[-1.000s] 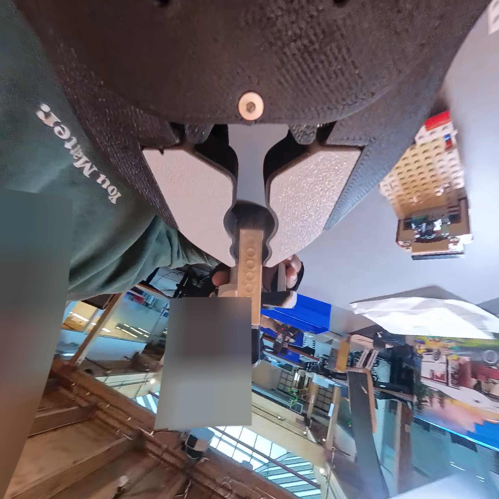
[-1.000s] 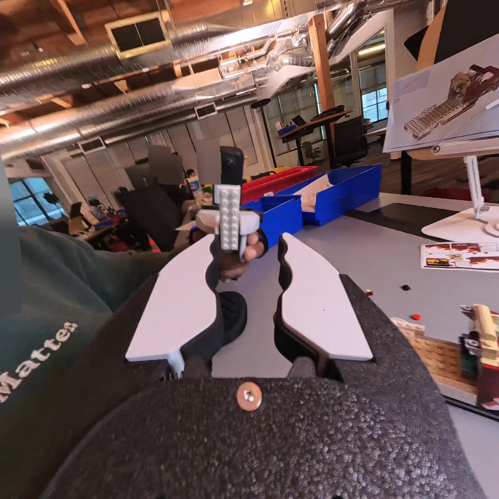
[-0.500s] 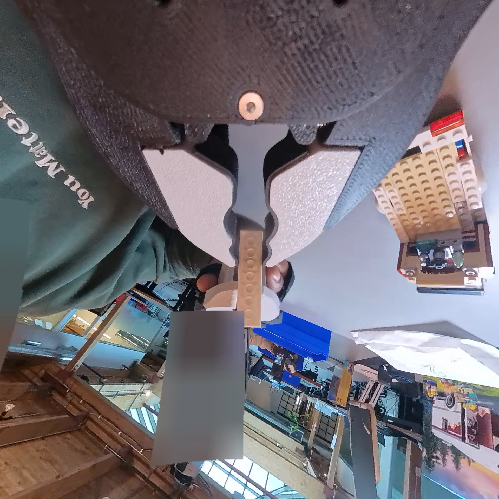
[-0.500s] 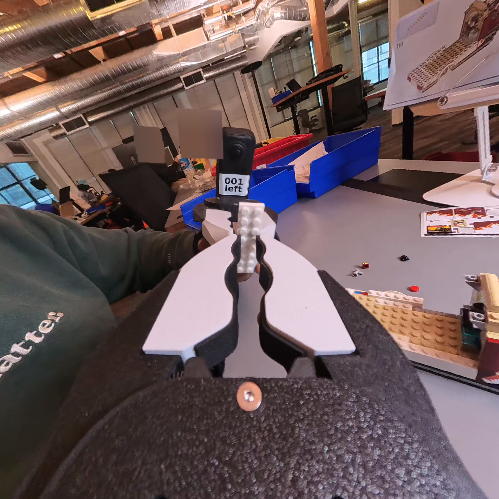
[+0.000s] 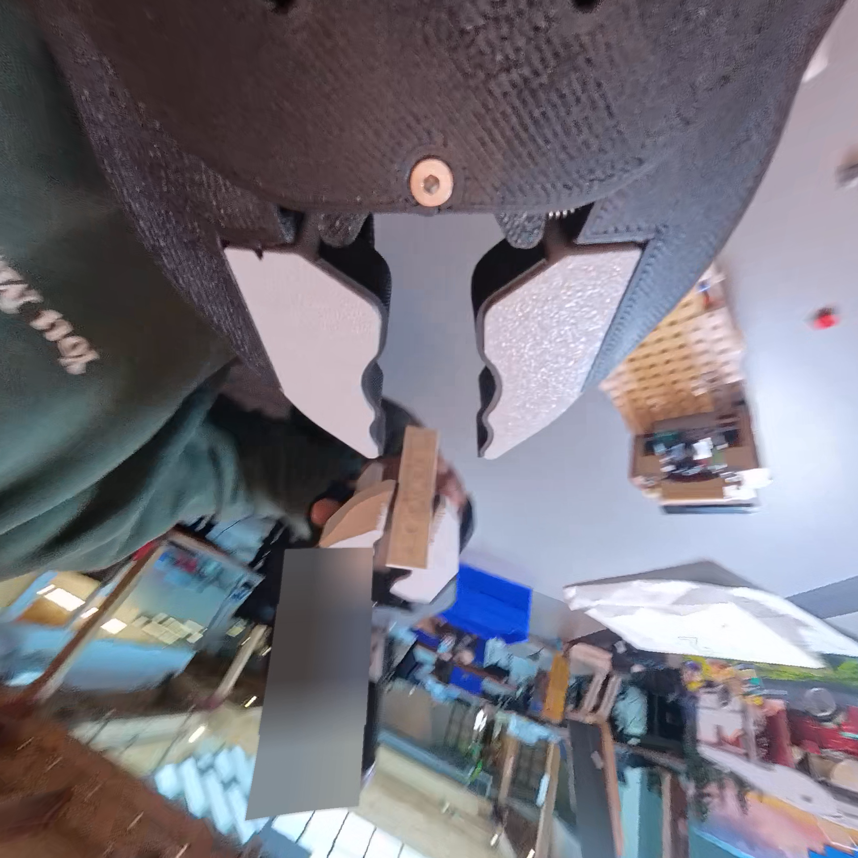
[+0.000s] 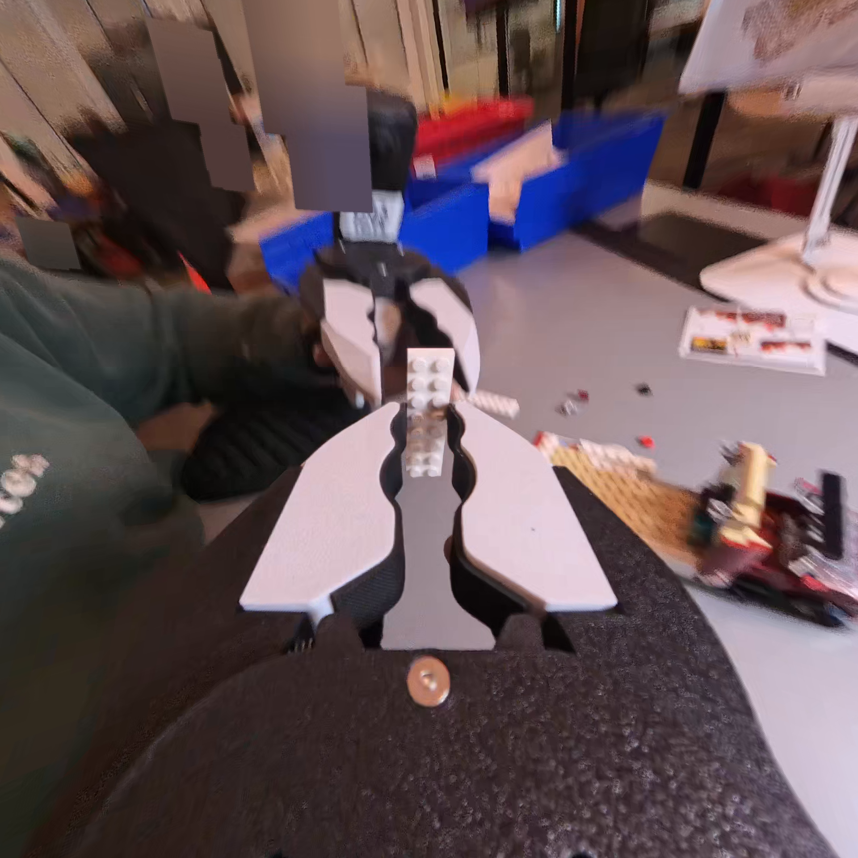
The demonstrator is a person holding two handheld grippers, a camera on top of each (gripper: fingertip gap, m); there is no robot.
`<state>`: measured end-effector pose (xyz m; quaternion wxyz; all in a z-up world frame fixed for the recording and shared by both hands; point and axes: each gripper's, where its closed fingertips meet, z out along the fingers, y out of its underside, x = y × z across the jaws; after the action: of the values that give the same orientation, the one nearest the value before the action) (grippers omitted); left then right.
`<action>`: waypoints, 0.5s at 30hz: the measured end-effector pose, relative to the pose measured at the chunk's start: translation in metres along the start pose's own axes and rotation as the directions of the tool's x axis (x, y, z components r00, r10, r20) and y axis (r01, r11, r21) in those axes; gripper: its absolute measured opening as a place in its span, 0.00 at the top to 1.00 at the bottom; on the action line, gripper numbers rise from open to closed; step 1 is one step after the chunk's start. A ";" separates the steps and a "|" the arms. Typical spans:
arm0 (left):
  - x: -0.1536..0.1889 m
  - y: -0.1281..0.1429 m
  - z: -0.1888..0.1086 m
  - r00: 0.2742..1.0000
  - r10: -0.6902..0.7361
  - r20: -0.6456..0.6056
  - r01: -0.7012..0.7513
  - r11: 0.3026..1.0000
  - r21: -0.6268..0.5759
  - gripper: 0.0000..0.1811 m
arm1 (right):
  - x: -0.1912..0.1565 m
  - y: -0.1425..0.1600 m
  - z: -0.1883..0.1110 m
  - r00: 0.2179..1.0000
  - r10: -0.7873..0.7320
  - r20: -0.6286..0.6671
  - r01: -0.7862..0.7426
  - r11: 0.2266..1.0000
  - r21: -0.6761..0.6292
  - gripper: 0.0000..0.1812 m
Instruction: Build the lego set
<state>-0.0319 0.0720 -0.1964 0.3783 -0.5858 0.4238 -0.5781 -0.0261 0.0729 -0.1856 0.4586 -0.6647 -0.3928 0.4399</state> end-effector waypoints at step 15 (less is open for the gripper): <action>-0.110 0.096 -0.023 0.888 0.291 0.355 -0.029 0.809 -0.588 0.64 | 0.042 0.134 -0.009 0.993 -0.110 -0.034 0.040 0.604 -0.796 0.91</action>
<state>-0.0576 0.1415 -0.3243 0.3191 -0.7448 0.5313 -0.2474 0.0110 0.0736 -0.3213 0.1501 -0.7988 -0.5560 0.1739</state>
